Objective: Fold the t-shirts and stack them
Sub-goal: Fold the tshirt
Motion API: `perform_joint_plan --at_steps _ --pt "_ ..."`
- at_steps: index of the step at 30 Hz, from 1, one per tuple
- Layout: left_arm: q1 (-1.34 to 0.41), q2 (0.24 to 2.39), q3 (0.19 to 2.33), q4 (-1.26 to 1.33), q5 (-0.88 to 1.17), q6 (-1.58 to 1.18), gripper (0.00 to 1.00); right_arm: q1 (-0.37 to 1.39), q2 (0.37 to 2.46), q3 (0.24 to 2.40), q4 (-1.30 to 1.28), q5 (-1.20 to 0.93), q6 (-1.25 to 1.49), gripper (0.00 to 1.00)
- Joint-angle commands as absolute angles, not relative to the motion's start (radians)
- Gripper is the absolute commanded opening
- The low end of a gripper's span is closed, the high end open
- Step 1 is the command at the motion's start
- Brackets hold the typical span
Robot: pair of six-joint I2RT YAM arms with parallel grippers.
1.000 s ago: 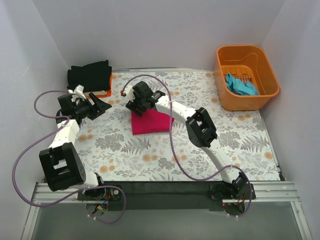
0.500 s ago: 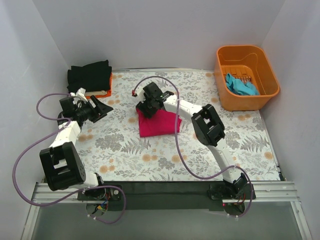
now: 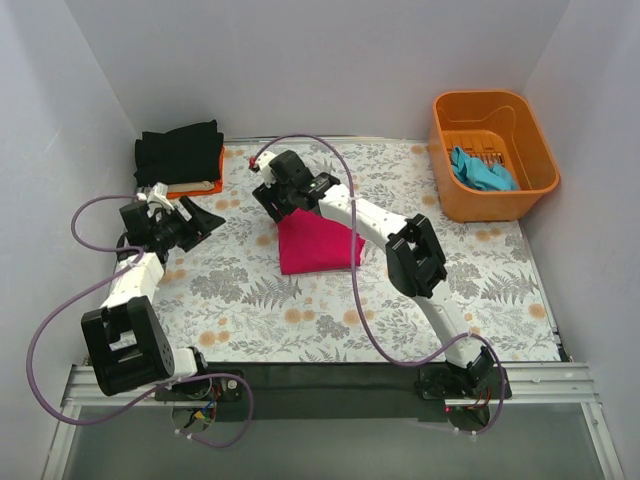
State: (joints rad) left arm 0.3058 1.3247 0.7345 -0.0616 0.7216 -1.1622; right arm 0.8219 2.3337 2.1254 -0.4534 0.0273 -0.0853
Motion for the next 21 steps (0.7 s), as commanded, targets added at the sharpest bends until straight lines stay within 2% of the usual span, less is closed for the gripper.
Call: perform_joint_plan --at_steps 1,9,13,15,16,18,19,21 --pt "0.307 1.301 0.712 -0.04 0.71 -1.178 0.68 0.845 2.399 2.164 -0.426 0.159 -0.023 0.6" --pt "0.287 1.293 0.701 -0.046 0.671 -1.146 0.71 0.876 2.477 2.163 -0.41 0.221 -0.023 0.58" --pt "0.223 1.288 0.696 -0.072 0.635 -1.112 0.71 0.877 2.505 2.168 -0.403 0.262 -0.035 0.53" --pt "0.206 1.299 0.687 -0.072 0.647 -1.132 0.68 0.877 2.503 2.158 -0.403 0.256 -0.038 0.42" --pt "0.178 1.308 0.686 -0.071 0.646 -1.134 0.67 0.877 2.5 2.157 -0.405 0.238 -0.04 0.31" --pt "0.141 1.338 0.678 -0.052 0.641 -1.137 0.67 0.877 2.488 2.152 -0.405 0.223 -0.041 0.17" --pt "0.103 1.347 0.677 -0.045 0.635 -1.14 0.67 0.877 2.482 2.154 -0.405 0.215 -0.038 0.04" --pt "0.074 1.379 0.664 0.025 0.647 -1.169 0.67 0.87 2.447 2.155 -0.403 0.196 -0.034 0.01"
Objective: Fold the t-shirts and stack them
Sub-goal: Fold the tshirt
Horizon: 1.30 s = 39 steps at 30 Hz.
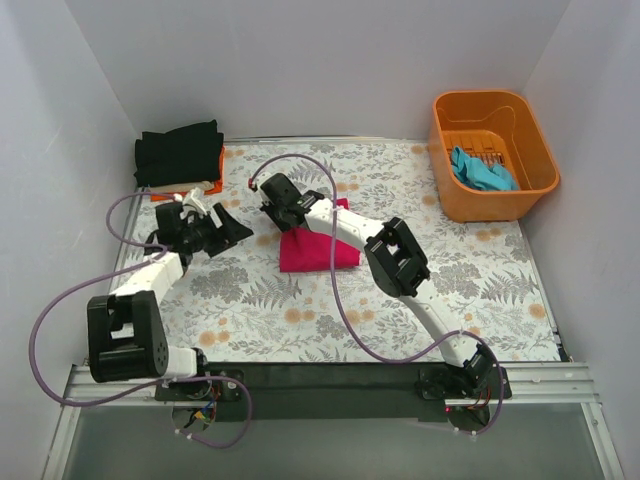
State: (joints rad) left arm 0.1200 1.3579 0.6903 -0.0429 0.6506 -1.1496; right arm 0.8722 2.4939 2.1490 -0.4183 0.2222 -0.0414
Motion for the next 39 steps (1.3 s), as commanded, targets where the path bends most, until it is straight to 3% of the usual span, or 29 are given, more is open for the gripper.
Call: perform_joint_plan --at_steps 1,10,17,23,31,35,36,38,39 --pt "0.049 1.391 0.648 0.059 0.659 -1.18 0.68 0.864 2.435 2.155 -0.403 0.164 -0.017 0.01" --pt "-0.073 1.641 0.664 0.37 0.704 -1.321 0.74 0.801 2.336 2.148 -0.38 0.026 0.089 0.01" --pt "-0.124 1.752 0.715 0.504 0.709 -1.359 0.75 0.781 2.325 2.146 -0.377 -0.032 0.13 0.01" --pt "-0.13 1.822 0.69 0.78 0.808 -1.505 0.75 0.775 2.345 2.155 -0.376 -0.049 0.137 0.01" --pt "-0.187 1.89 0.741 0.713 0.678 -1.497 0.73 0.773 2.35 2.171 -0.364 -0.054 0.163 0.01" --pt "-0.199 1.942 0.794 0.657 0.601 -1.542 0.61 0.769 2.353 2.172 -0.35 -0.051 0.181 0.01" --pt "-0.199 1.947 0.804 0.644 0.58 -1.545 0.49 0.765 2.353 2.174 -0.348 -0.048 0.184 0.01" --pt "-0.199 1.948 0.828 0.599 0.561 -1.536 0.35 0.762 2.349 2.175 -0.345 -0.026 0.183 0.02" --pt "-0.199 1.944 0.857 0.53 0.554 -1.504 0.19 0.755 2.344 2.175 -0.345 -0.02 0.175 0.07"
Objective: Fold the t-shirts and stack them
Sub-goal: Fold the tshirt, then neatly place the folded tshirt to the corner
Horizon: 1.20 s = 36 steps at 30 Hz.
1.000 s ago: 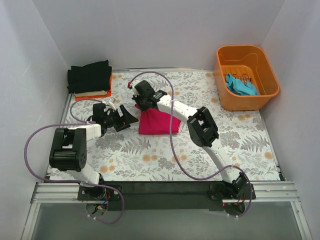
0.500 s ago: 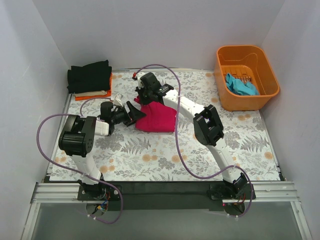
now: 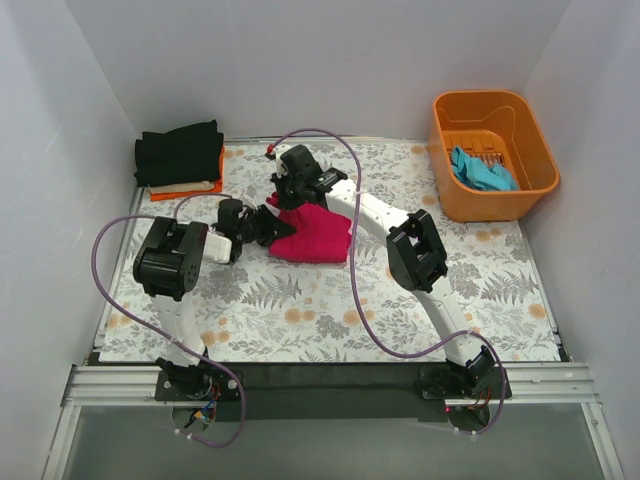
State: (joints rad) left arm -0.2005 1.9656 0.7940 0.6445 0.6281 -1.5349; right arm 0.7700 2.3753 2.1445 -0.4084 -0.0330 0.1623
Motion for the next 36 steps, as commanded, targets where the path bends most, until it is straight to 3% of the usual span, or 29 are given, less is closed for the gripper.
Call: perform_joint_plan --at_steps 1,3,4,6,7,10,14,18,24,31,36 --pt "-0.199 1.939 0.877 0.487 0.519 -1.479 0.12 0.75 2.341 2.175 -0.342 -0.011 0.172 0.1" --pt "-0.199 1.928 0.949 0.324 0.467 -1.395 0.02 0.735 2.324 2.174 -0.338 -0.005 0.166 0.18" --pt "-0.199 1.93 0.974 0.266 0.412 -1.375 0.0 0.729 2.319 2.174 -0.33 0.03 0.155 0.34" --pt "-0.199 1.951 1.07 0.083 0.35 -1.292 0.0 0.712 2.3 2.175 -0.327 0.05 0.144 0.47" --pt "-0.199 1.96 1.098 0.028 0.287 -1.269 0.0 0.706 2.292 2.172 -0.324 0.076 0.135 0.66" --pt "-0.193 1.977 1.185 -0.133 0.204 -1.126 0.0 0.672 2.238 2.152 -0.319 0.106 0.114 0.97" --pt "-0.192 2.029 1.332 -0.288 0.013 -0.886 0.0 0.618 2.123 2.056 -0.31 0.113 0.058 0.98" --pt "-0.183 2.092 1.475 -0.276 -0.211 -0.637 0.0 0.559 2.042 1.961 -0.308 0.098 0.026 0.98" --pt "-0.115 2.189 1.748 -0.282 -0.21 -0.538 0.11 0.534 1.97 1.865 -0.308 0.094 0.005 0.98" --pt "-0.066 2.286 2.063 -0.362 -0.187 -0.557 0.01 0.529 1.942 1.79 -0.308 0.086 0.003 0.98" --pt "-0.043 2.31 2.198 -0.403 -0.158 -0.565 0.0 0.529 1.939 1.77 -0.308 0.074 0.005 0.98"
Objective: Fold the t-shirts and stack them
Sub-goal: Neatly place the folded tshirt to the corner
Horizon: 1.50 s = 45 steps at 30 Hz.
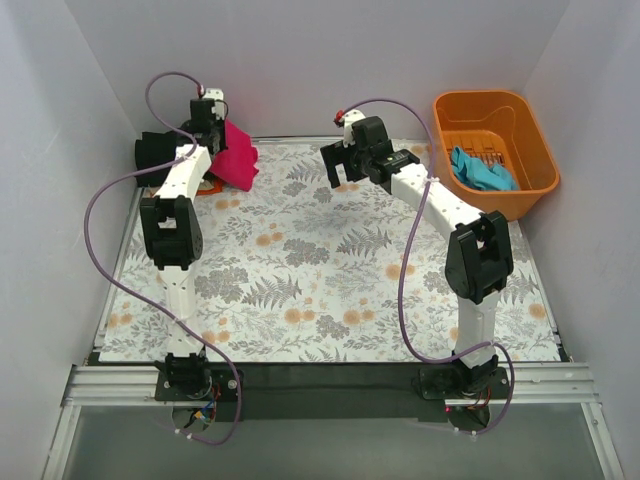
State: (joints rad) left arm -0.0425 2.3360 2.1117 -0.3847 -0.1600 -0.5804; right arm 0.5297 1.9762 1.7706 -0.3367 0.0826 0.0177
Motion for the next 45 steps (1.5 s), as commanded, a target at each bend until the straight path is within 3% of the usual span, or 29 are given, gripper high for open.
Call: perform_joint_plan --at_steps 1,19,31,35,42,45 --pt "-0.043 2.301 2.201 -0.403 -0.152 -0.566 0.0 0.529 1.94 1.769 -0.308 0.075 0.006 0.98" --pt "0.07 2.307 2.361 -0.407 -0.069 -0.509 0.0 0.529 1.956 1.776 -0.308 0.045 0.011 0.98" --pt "0.199 2.375 2.329 -0.377 -0.002 -0.509 0.0 0.532 1.977 1.789 -0.321 0.026 0.014 0.98" --pt "0.225 2.411 2.303 -0.362 0.08 -0.48 0.04 0.532 1.985 1.79 -0.328 0.02 0.014 0.98" --pt "0.278 2.517 2.329 -0.353 0.032 -0.468 0.04 0.532 1.991 1.792 -0.351 0.008 0.012 0.98" --pt "0.293 2.523 2.336 -0.342 0.032 -0.477 0.1 0.532 1.983 1.792 -0.357 0.011 0.005 0.98"
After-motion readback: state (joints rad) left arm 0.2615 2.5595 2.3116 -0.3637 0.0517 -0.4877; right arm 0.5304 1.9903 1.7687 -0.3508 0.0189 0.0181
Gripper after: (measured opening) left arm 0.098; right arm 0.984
